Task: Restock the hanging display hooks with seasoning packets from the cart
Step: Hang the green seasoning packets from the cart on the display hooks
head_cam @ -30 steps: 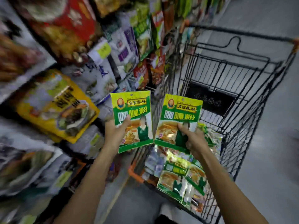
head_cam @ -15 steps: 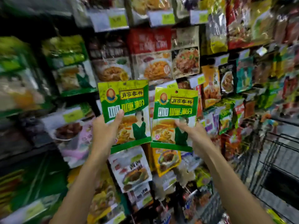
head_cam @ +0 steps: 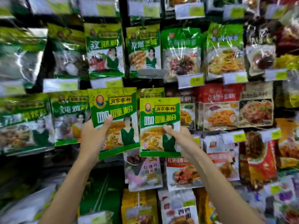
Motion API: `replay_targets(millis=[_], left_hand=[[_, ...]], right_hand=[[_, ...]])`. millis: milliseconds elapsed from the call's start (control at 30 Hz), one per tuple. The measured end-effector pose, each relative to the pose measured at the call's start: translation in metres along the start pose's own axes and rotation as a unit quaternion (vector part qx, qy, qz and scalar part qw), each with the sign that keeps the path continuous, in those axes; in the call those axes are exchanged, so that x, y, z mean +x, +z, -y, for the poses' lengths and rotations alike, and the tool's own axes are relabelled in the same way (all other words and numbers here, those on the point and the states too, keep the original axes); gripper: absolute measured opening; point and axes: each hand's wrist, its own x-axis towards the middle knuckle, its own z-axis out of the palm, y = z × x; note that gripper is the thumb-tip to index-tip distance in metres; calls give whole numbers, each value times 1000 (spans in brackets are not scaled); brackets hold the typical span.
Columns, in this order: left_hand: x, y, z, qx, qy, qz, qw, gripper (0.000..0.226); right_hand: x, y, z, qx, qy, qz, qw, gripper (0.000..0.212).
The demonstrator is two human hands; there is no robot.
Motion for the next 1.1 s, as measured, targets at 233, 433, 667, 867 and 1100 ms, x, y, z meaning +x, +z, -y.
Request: replay_targets(millis=[233,433,667,867,1100], left_hand=[[25,-13,-8,14,19,-39,999,15],[30,-12,-9,24,24,-46,998,29],[36,-4,-6,15,22,-39,999,26],[36,0,-7,-11,-2,-15,1000,58],[39,5,-8,-12,-17,-9,1000,81]], right_hand=[[40,17,29,-22,-4,14,1000,41],[65,15,43,-39,17,-4,999,56],[83,13,39,-42,42,-15,998,43],[88,6,40,-35,69,-1,997,35],[99,6,40,-42,89,0,995,45]])
